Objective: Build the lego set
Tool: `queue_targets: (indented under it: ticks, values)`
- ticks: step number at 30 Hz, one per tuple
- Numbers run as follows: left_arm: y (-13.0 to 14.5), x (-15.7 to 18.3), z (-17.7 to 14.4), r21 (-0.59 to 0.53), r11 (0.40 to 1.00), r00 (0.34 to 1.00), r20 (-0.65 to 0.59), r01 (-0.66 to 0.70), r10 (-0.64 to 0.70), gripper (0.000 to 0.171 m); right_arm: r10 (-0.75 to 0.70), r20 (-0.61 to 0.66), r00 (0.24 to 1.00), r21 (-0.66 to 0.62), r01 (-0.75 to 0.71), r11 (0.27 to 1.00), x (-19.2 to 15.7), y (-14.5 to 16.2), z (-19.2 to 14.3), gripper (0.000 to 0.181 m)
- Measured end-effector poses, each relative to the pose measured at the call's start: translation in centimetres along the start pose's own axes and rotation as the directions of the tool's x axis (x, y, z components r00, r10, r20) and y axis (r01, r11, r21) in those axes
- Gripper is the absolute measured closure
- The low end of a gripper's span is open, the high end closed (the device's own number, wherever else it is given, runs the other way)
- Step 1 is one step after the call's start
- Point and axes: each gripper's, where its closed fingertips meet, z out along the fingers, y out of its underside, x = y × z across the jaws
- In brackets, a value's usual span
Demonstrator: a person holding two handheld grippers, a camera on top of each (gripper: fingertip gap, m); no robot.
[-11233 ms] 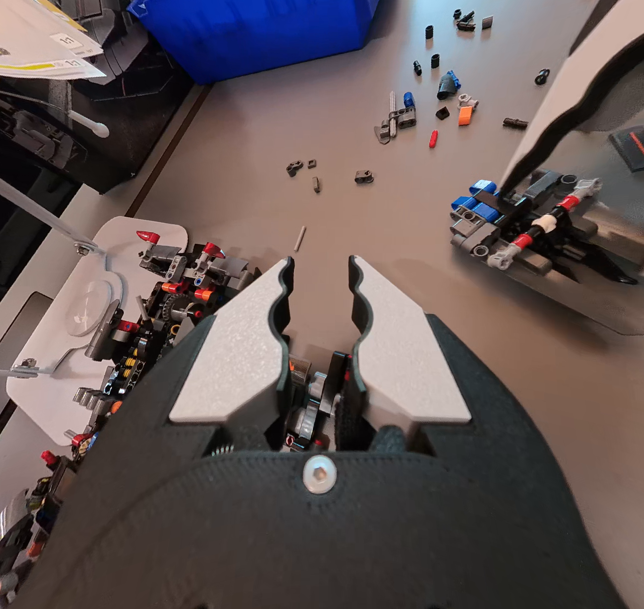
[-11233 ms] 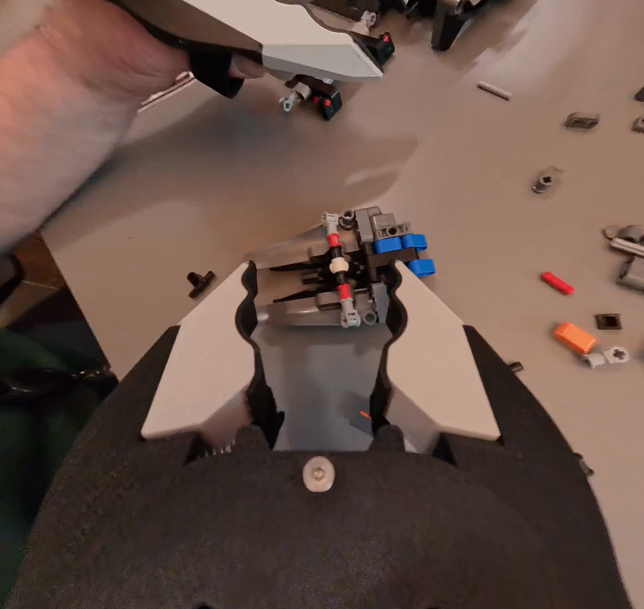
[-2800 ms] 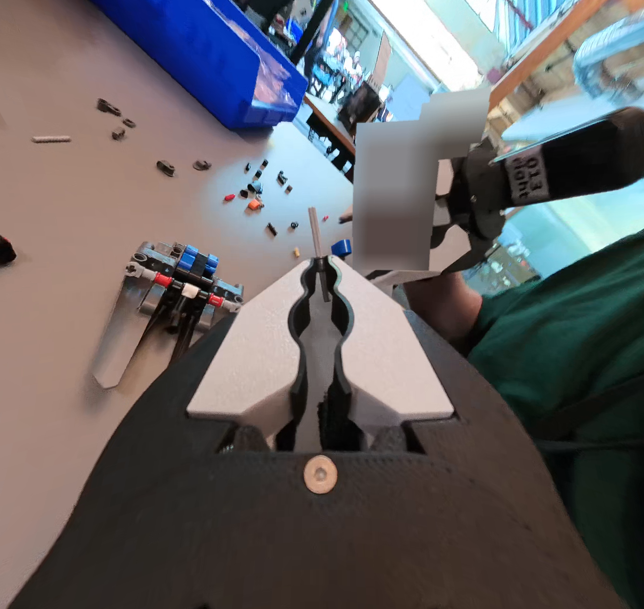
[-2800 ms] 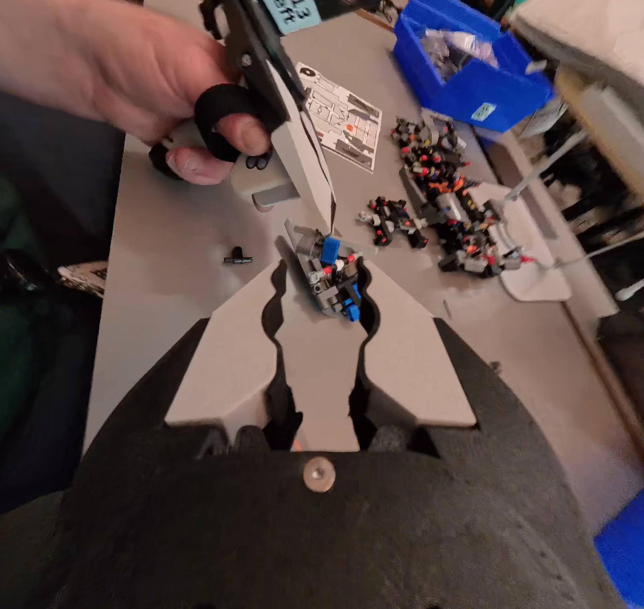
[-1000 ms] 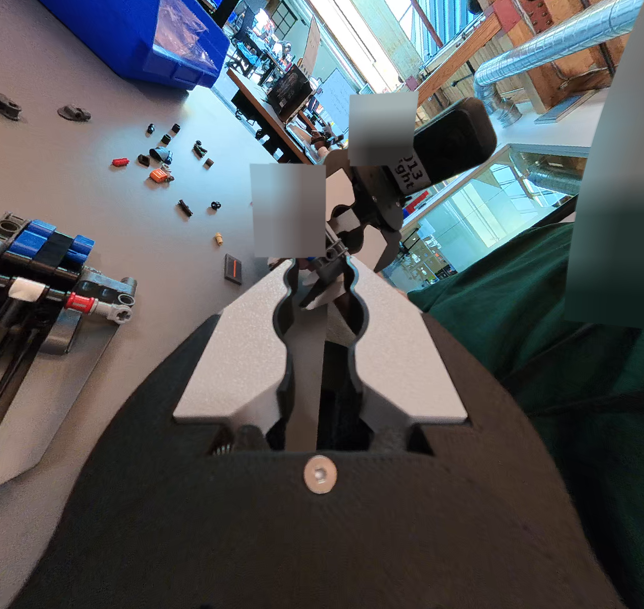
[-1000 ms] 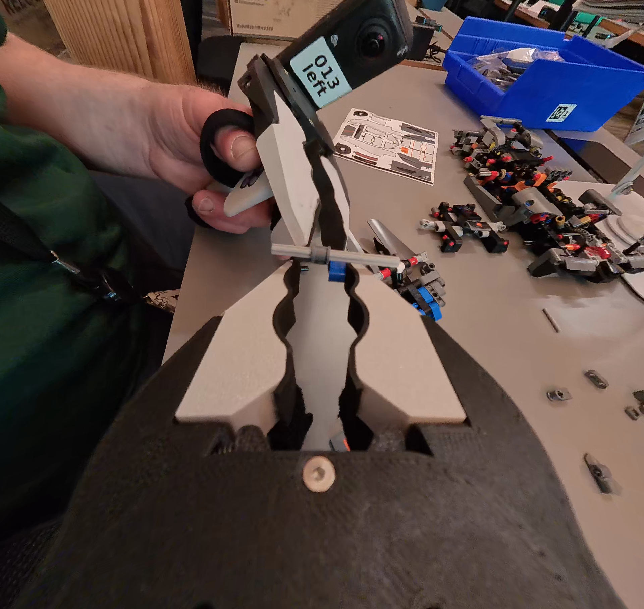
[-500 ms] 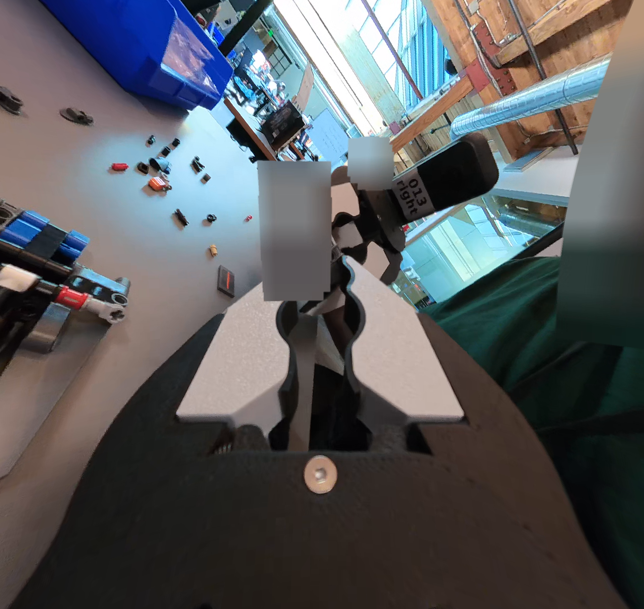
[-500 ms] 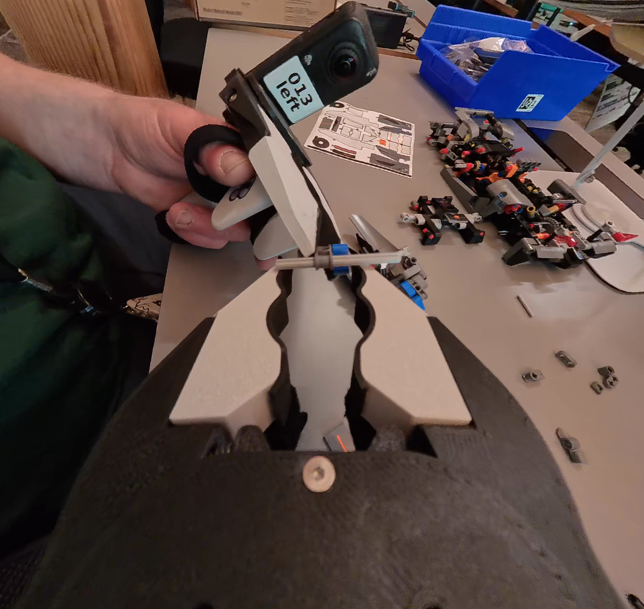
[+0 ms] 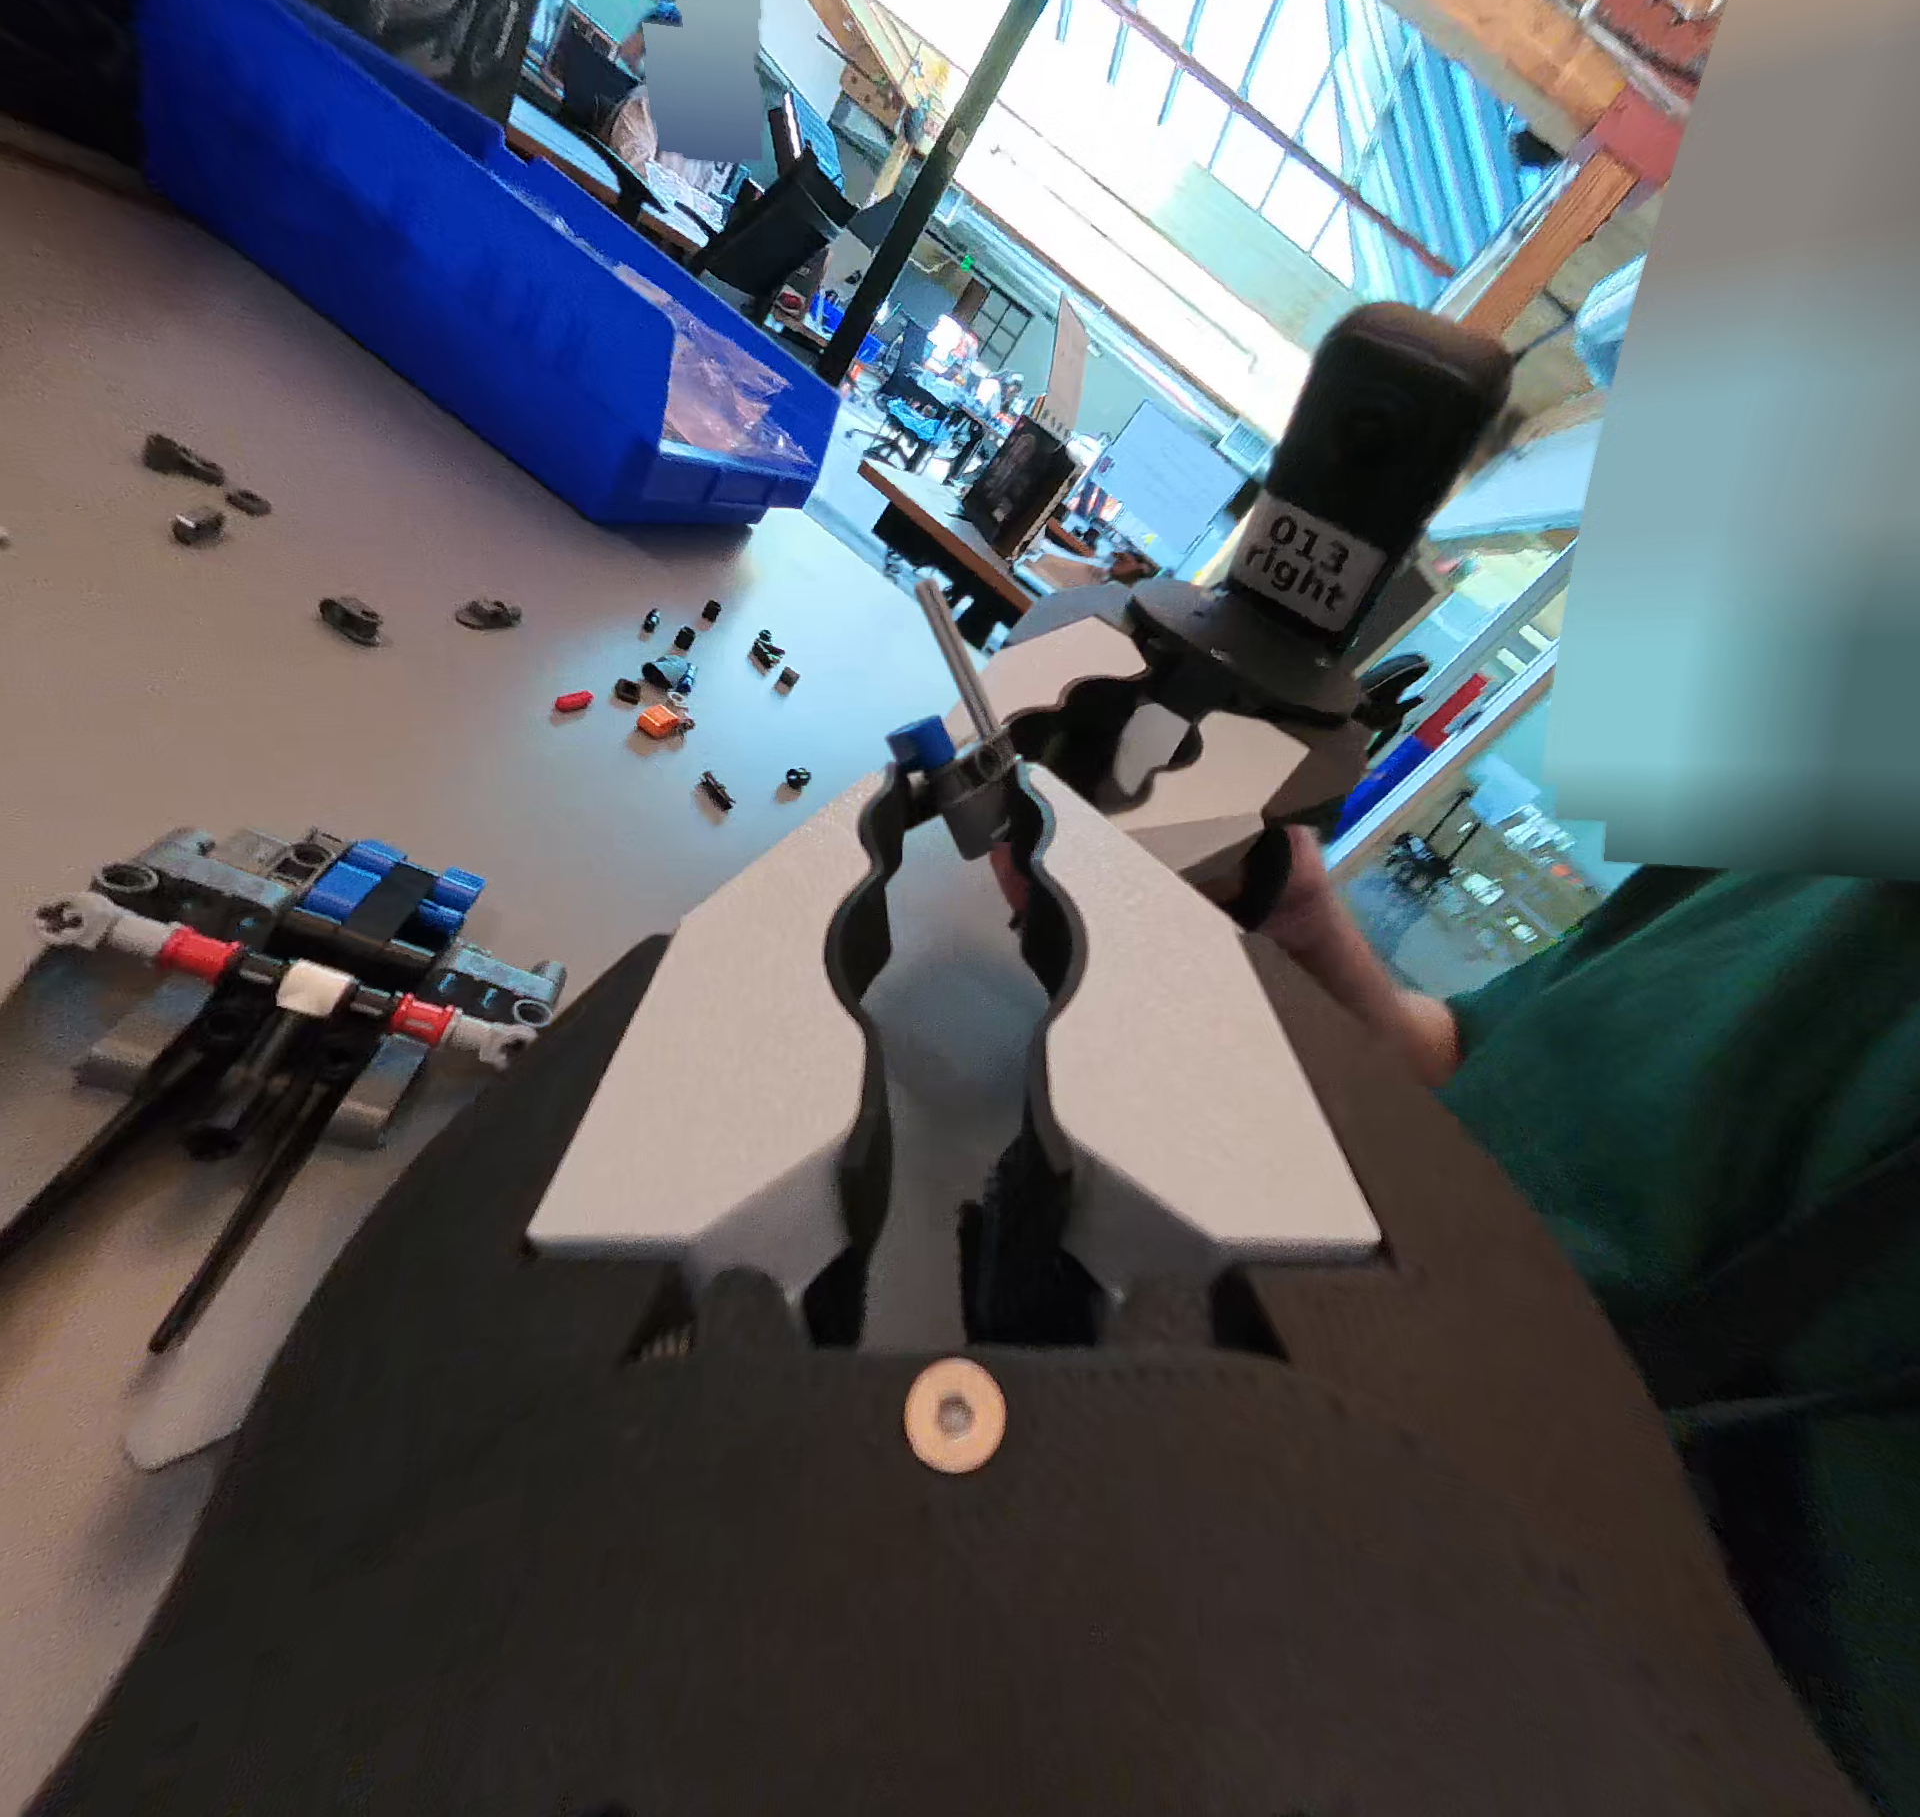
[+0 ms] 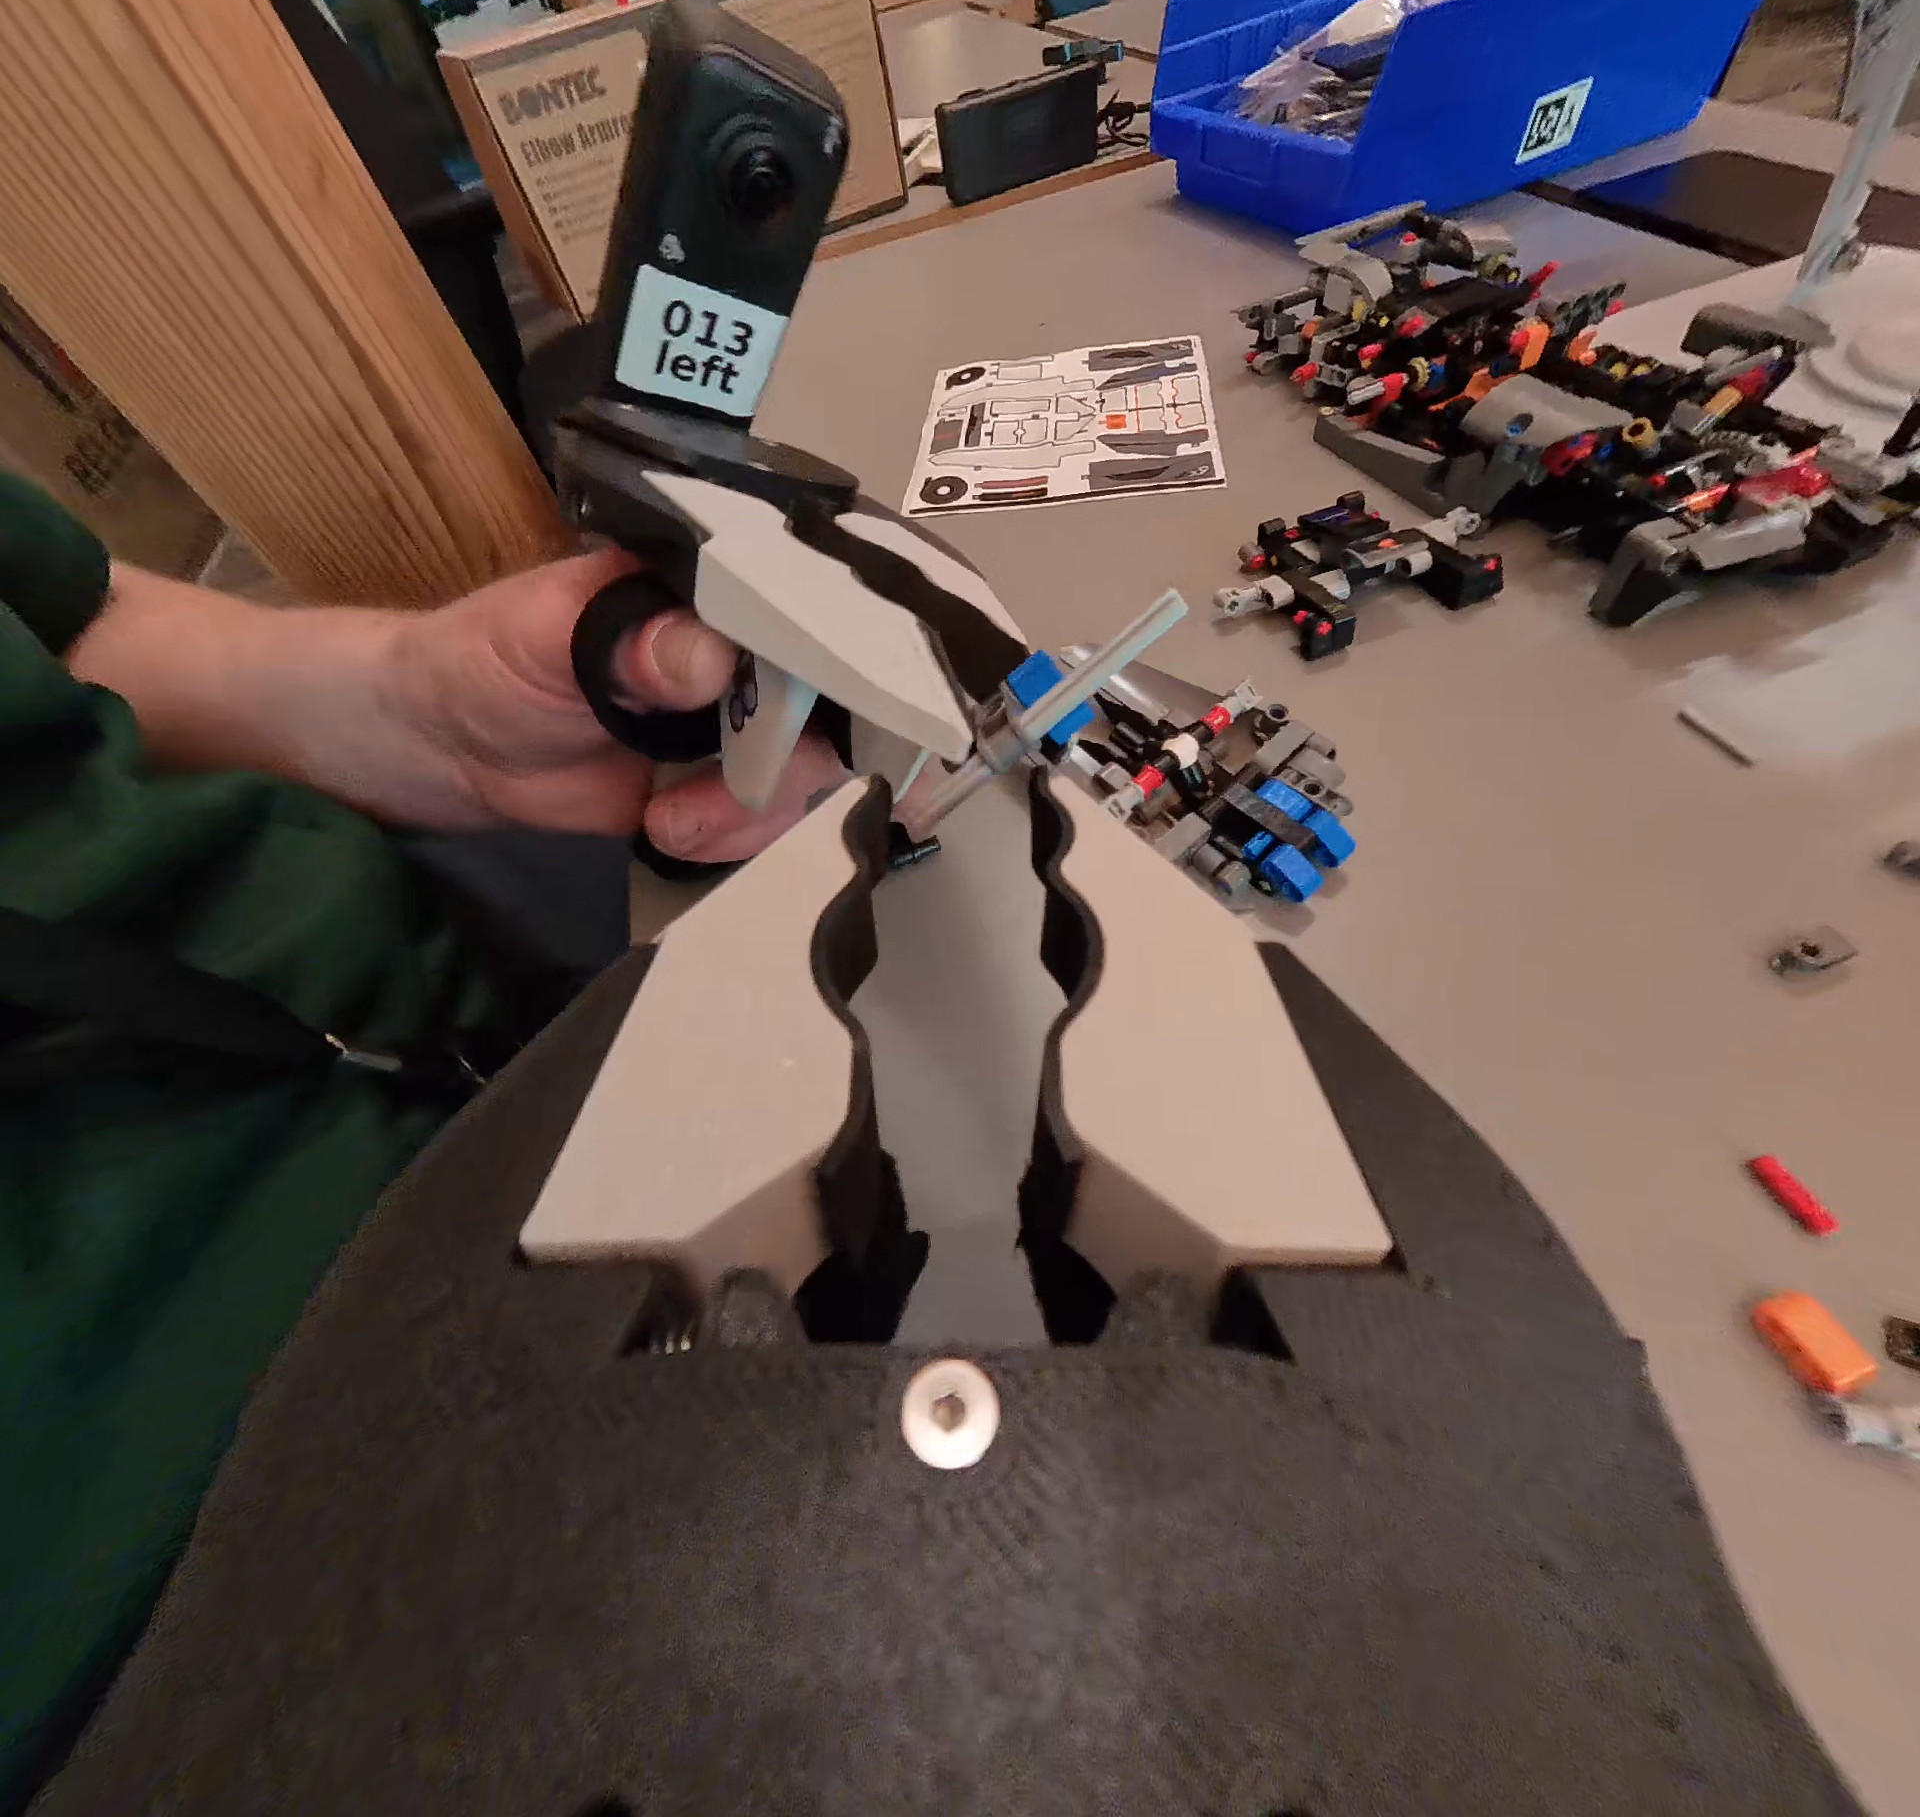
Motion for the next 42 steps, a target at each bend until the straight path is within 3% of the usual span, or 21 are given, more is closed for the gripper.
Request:
queue_targets:
  ticks: [7,16,19,21,26,28,32,35,42]
  values:
    - [0.0,1.1,0.2,-0.021,0.980,0.980,0.022,-0.199,0.200,0.159,-0.031,-0.025,0.999,0.067,0.032,0.997,-0.1,-0.4,-0.2,0.176]
    - [0.4,0.0,-0.6,-0.126,0.946,0.946,0.091,-0.298,0.311,0.151,-0.028,-0.011,1.000,0.014,0.028,1.000,0.2,0.4,-0.2,0.177]
    - [-0.4,-2.3,-2.1,-0.237,0.880,0.870,0.184,-0.412,0.457,0.143,0.022,-0.032,0.999,-0.015,-0.023,1.000,1.5,1.2,-0.5,0.177]
    - [-0.6,-4.8,-3.4,-0.372,0.808,0.796,0.234,-0.456,0.558,0.133,0.071,-0.037,0.997,-0.044,-0.073,0.996,2.5,1.9,-0.7,0.177]
    - [0.1,-9.3,-5.2,-0.613,0.644,0.716,0.175,-0.458,0.676,0.117,0.147,-0.051,0.988,-0.160,-0.154,0.975,4.3,3.9,0.0,0.177]
    - [0.7,-10.6,-5.5,-0.651,0.640,0.758,0.149,-0.409,0.635,0.111,0.159,-0.047,0.986,-0.222,-0.165,0.961,4.6,4.8,0.5,0.177]
    - [2.7,-11.3,-5.9,-0.684,0.672,0.870,0.112,-0.283,0.481,0.116,0.166,-0.060,0.984,-0.295,-0.176,0.939,5.2,5.8,1.6,0.177]
    - [3.4,-10.7,-5.6,-0.684,0.679,0.877,0.121,-0.266,0.465,0.125,0.159,-0.063,0.985,-0.326,-0.171,0.930,5.6,5.9,2.1,0.177]
    - [4.5,-8.6,-5.2,-0.683,0.678,0.870,0.128,-0.271,0.477,0.118,0.145,-0.071,0.987,-0.415,-0.161,0.895,7.1,6.3,1.3,0.177]
